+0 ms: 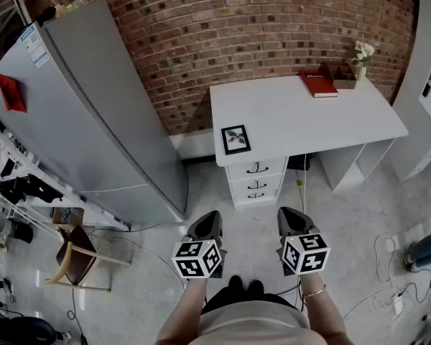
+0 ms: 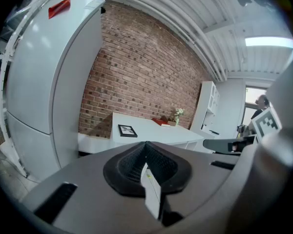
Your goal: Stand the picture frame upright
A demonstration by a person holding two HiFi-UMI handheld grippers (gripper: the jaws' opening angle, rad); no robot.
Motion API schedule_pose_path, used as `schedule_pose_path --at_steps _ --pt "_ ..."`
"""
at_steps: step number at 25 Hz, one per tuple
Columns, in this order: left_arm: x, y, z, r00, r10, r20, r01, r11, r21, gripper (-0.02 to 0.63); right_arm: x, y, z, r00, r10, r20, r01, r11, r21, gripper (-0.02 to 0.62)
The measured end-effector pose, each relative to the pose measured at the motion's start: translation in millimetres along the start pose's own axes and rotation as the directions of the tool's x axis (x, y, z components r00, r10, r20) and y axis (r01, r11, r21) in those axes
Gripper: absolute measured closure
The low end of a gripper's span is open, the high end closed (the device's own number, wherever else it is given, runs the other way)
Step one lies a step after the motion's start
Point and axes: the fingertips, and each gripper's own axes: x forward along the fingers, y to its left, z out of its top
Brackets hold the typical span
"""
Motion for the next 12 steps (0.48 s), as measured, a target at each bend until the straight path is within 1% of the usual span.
schedule_pose_path --at_steps 4,12 --pt "0.9 -10.8 -5.4 1.0 -0.014 -0.013 0.014 1.0 0.023 0.614 -9.5 -10.4 -6.5 1.0 -0.023 -0.002 0.023 1.0 0.012 0.592" --pt "1.6 -11.0 -2.5 1.0 0.028 0.011 -0.028 1.0 0.011 0.614 -10.4 -12.9 -6.0 1.0 -0.003 -0.001 0.003 1.0 -0.007 0.592"
